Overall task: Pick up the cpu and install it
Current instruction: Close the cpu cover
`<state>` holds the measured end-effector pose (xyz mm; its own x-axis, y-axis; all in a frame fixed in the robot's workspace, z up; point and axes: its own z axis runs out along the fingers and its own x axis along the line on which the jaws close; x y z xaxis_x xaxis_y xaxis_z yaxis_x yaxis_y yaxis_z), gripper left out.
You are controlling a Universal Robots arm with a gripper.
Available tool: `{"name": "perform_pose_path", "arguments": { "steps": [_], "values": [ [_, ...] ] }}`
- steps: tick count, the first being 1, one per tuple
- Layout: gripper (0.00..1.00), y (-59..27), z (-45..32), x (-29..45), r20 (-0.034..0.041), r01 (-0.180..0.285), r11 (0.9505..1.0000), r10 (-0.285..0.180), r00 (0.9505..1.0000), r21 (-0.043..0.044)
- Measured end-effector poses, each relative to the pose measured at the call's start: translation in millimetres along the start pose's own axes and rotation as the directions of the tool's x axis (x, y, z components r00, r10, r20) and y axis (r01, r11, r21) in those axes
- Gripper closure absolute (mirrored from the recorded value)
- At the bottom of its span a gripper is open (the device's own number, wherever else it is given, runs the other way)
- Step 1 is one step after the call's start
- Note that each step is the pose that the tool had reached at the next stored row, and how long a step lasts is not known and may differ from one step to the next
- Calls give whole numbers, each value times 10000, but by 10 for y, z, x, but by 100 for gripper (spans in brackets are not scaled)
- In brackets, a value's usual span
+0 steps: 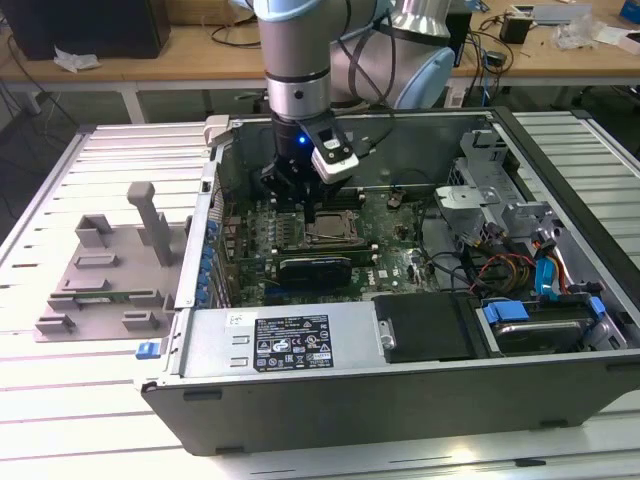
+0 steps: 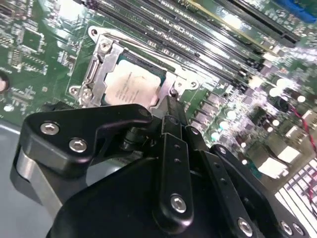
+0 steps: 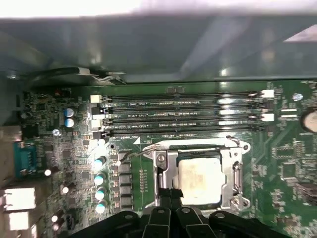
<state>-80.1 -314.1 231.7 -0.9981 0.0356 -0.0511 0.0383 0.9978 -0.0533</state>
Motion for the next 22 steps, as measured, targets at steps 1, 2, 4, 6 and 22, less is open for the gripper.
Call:
{"name": "perform_pose_path", "arguments": {
  "steps": [1,2,4,6,22],
  "values": [
    [89,-2,-31,-2,-1,0,10000,0,10000,1],
    [89,-3,-55,-3,0,0,10000,0,10000,0],
    [89,-4,-90,-5,0,0,10000,0,10000,0],
    [89,-5,-90,-5,1,1,10000,-1,10000,1],
    [89,-3,-112,-328,1,0,10000,0,10000,1]
  ]
}}
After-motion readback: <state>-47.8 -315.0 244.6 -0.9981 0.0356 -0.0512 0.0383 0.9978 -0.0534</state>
